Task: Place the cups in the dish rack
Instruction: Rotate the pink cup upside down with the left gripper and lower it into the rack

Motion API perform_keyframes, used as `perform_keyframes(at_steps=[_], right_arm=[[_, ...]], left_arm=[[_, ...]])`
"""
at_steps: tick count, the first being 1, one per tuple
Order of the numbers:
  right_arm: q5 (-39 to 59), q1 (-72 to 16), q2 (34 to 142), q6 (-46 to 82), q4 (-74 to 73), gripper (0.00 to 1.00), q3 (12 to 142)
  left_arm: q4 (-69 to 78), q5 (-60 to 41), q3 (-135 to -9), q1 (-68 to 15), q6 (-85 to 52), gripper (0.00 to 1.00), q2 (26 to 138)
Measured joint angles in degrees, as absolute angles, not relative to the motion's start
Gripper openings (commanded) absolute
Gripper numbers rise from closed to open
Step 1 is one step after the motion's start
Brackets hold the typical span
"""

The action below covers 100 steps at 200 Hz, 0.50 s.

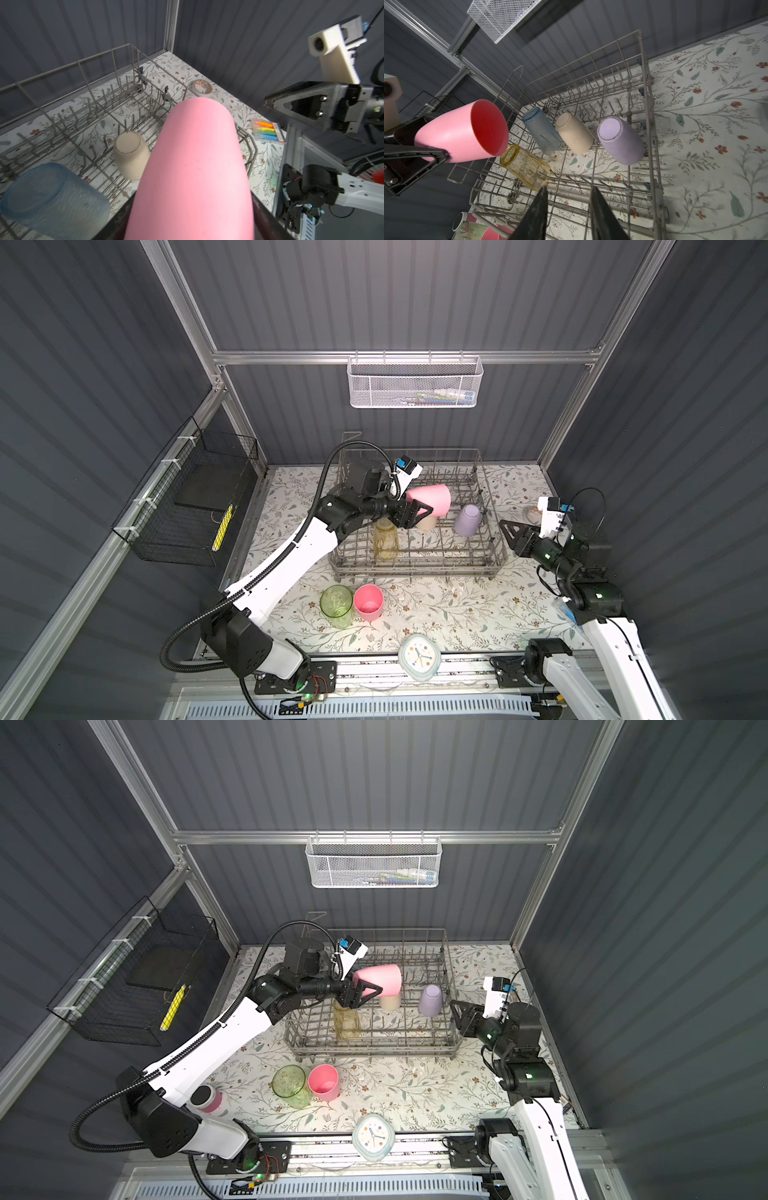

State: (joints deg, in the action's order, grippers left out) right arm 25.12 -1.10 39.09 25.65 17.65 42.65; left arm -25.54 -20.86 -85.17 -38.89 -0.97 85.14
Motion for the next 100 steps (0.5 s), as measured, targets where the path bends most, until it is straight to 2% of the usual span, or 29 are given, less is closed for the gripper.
perform_keyframes(at_steps=[100], right_arm=[[22.0,-1.1,39.8,24.1,19.4,0.37,42.4]], left_arm=[[-36.5,-11.9,-87.6,-41.2,3.2,0.62,92.5]])
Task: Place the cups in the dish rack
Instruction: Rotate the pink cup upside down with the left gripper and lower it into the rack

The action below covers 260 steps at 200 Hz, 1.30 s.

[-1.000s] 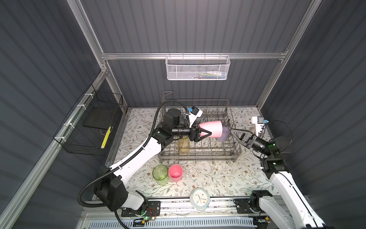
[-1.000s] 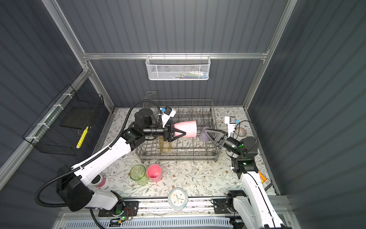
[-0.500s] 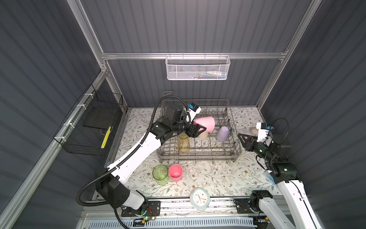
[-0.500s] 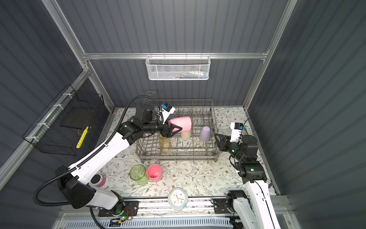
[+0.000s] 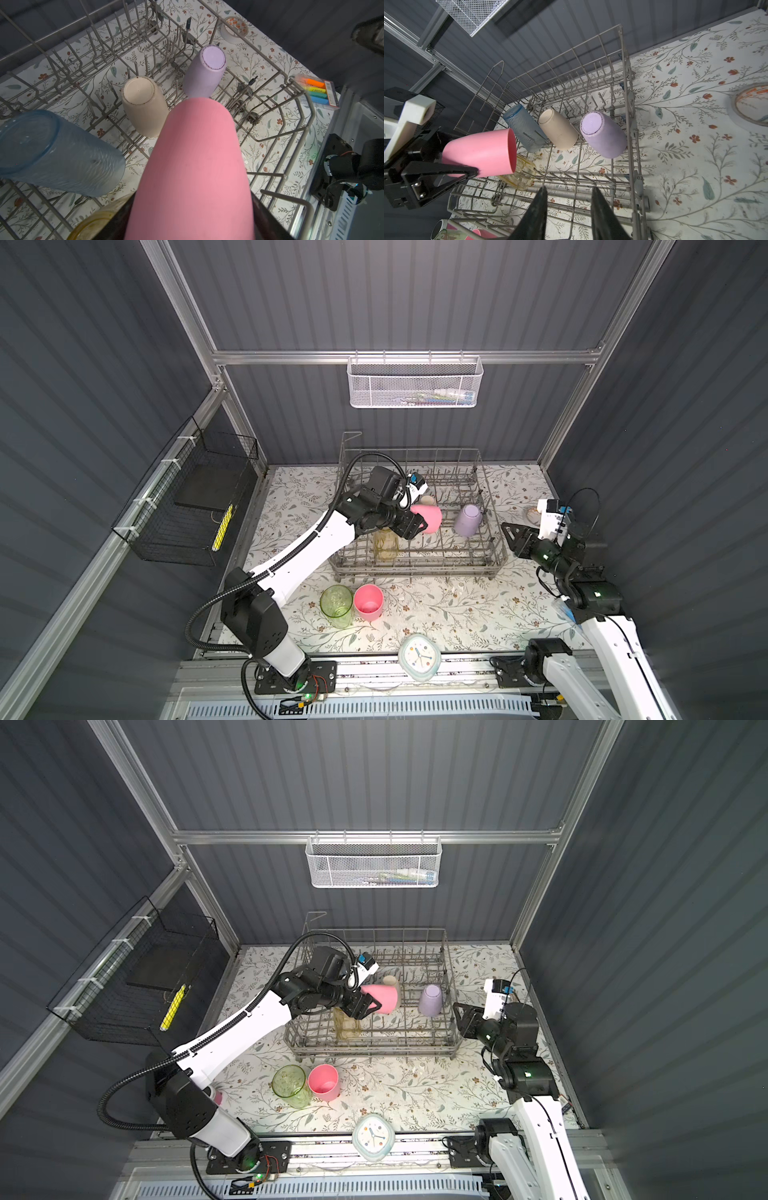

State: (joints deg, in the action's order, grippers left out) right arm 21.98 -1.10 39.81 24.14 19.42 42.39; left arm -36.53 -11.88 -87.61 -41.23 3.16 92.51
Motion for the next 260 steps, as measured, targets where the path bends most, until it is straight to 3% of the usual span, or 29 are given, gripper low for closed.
perform_keyframes(at_steps=[260], right_arm=[[22.0,-1.0,40.8,23.9,19.8,0.38,40.8]], left_arm=[[-46.0,-5.7,-95.2,-45.1,6.1,0.65,105.2]])
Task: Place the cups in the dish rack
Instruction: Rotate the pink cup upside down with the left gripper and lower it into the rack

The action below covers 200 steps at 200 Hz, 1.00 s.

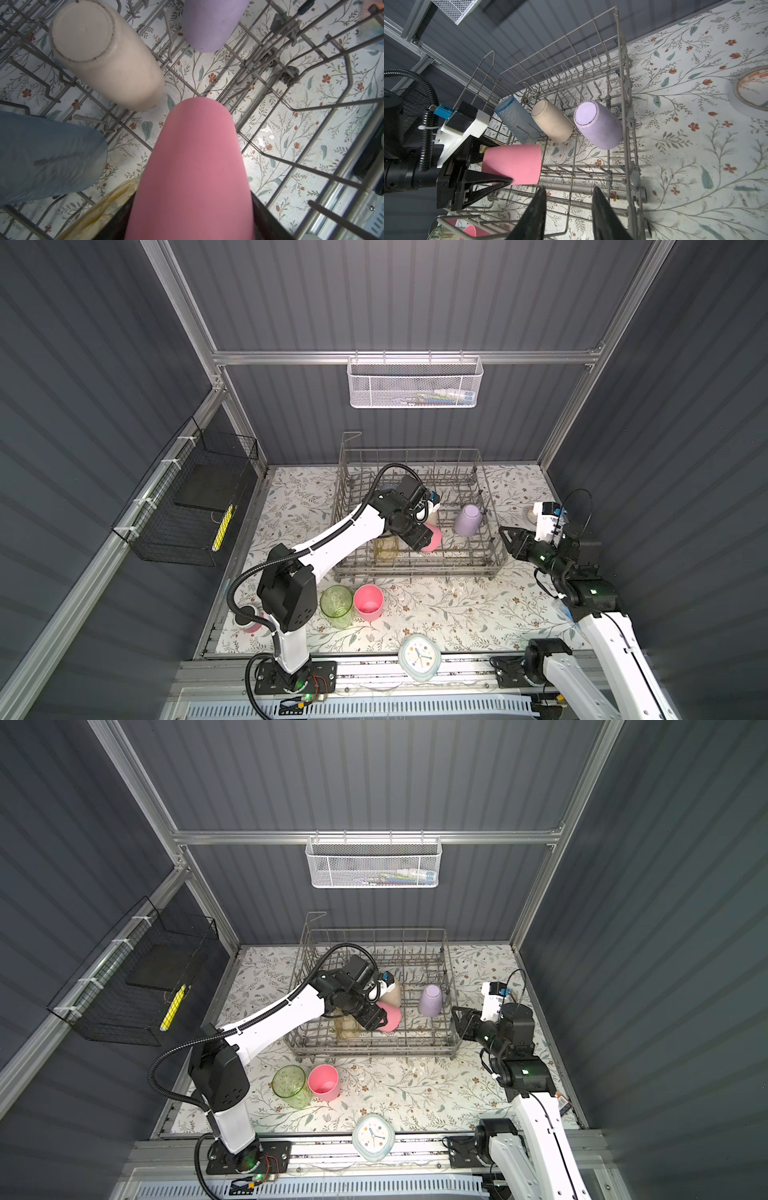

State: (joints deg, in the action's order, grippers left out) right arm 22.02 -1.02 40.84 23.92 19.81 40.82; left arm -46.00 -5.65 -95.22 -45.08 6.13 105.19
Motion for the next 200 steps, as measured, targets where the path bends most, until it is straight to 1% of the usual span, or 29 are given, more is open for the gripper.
perform_keyframes(at_steps=[170,200], right_arm=[[22.7,-0.3,43.1,23.5,18.6,0.38,40.5],[22.7,-0.2,43.5,23.5,17.9,0.38,40.5]], left_arm=[[-51.5,0.5,-103.6,-47.7,7.6,0.64,112.5],[-53.8,1.8,-106.9,-48.3,8.3,0.64,114.5]])
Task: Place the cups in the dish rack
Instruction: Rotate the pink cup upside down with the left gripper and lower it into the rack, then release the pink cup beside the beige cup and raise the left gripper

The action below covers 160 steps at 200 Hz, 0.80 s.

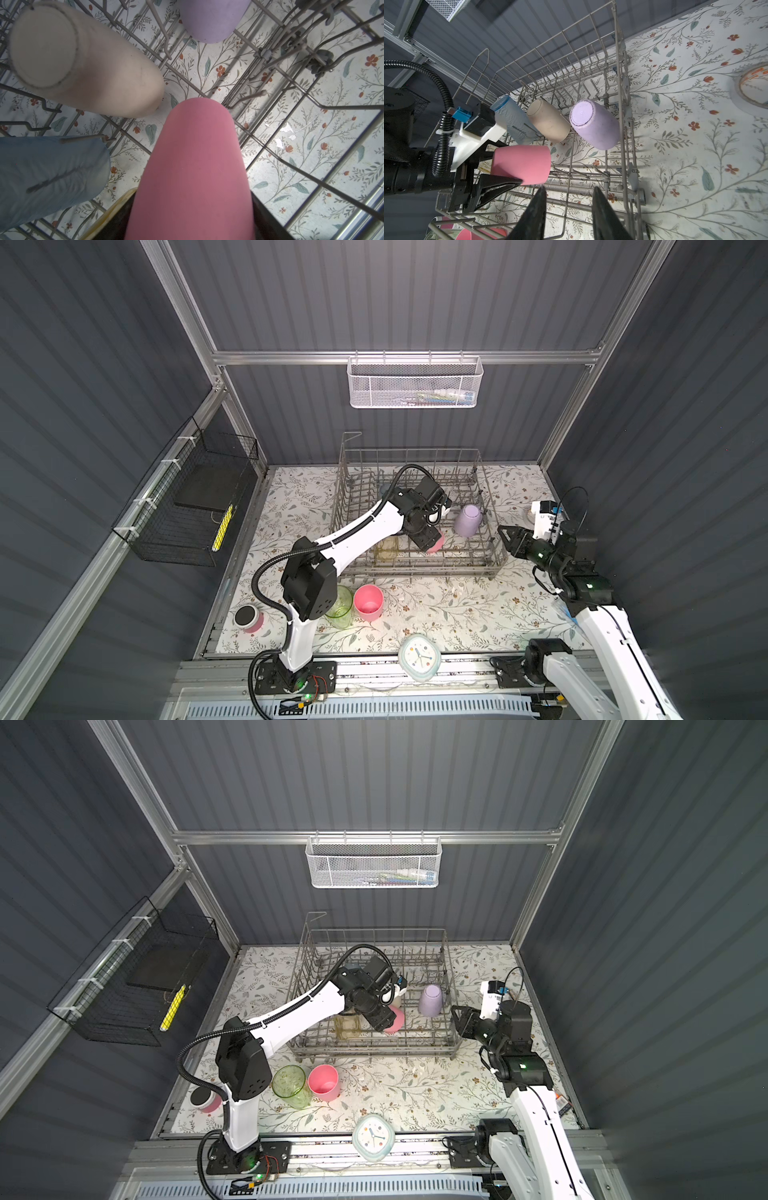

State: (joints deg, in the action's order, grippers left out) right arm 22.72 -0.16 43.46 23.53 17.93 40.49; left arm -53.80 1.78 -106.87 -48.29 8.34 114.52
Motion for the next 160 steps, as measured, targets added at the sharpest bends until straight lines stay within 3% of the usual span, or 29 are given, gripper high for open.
perform_keyframes(at_steps=[74,160], right_arm=[[22.9,0.0,43.7,23.5,17.3,0.38,39.6],[23.6,0.2,44.0,23.6,17.2,0.39,39.2]], left_arm=[[-60.6,8.9,-115.2,-51.0,10.0,0.68,120.4],[-65.1,14.4,-119.9,-53.1,11.5,0.83,124.0]])
